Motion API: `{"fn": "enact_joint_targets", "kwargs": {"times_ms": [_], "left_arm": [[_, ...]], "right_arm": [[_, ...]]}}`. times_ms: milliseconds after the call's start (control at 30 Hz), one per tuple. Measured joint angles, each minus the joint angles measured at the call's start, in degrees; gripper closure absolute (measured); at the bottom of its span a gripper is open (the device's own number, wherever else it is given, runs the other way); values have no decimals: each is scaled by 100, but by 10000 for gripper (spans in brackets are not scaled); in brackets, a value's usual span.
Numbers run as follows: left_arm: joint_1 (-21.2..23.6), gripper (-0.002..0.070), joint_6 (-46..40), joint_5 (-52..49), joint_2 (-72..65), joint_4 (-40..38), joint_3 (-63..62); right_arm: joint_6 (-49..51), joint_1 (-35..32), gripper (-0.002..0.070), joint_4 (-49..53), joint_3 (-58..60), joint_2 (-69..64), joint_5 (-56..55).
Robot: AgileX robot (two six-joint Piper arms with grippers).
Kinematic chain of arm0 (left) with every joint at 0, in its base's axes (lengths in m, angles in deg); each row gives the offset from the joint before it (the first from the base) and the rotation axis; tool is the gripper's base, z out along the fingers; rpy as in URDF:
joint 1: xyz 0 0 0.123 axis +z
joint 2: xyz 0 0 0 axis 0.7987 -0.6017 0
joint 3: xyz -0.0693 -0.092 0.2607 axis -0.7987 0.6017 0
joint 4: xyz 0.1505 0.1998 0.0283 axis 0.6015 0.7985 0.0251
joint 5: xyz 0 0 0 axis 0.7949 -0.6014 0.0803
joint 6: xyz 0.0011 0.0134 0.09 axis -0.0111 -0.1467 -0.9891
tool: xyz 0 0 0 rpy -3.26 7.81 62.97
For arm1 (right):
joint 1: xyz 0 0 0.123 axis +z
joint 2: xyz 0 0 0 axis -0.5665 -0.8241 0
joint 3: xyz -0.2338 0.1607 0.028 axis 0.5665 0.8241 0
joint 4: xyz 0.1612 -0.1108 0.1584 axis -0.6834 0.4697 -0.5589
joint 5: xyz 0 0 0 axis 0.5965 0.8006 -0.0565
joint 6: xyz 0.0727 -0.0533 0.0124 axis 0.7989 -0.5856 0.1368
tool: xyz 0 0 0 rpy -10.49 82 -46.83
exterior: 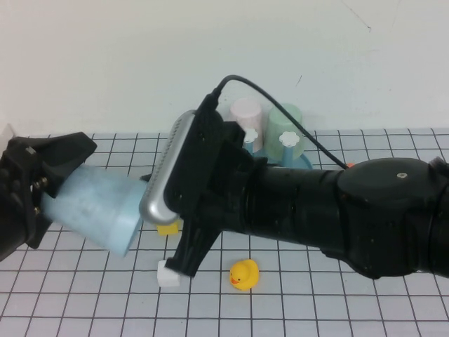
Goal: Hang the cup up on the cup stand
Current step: Adjust the cup with two arms
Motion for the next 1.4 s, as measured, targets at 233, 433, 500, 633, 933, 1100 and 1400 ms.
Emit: {"fn": "enact_joint_targets", "kwargs": {"times_ms": [233,433,500,633,933,1100,1400], "left_arm": [[0,74,10,100,0,0,-10],[0,74,10,-12,0,0,-32],[0,74,10,-183,0,0,-32],[0,71,-10,-272,0,24,-32],[0,70,-37,-740,-234,22,-32],[0,70,-37,-792,-345,14,-53],[0,92,-37,-708,-389,33,-53]], "right_arm": [[0,-11,652,-35,0,0,-605],[0,-11,652,-48,0,0,-772],[0,-11,652,-48,0,0,-759],[0,-32,652,-48,0,0,-673],[284,-35,652,-48,-61,0,-426],[308,-35,652,-48,-73,-21,-426],[308,-35,652,-48,-104,-155,-464]]}}
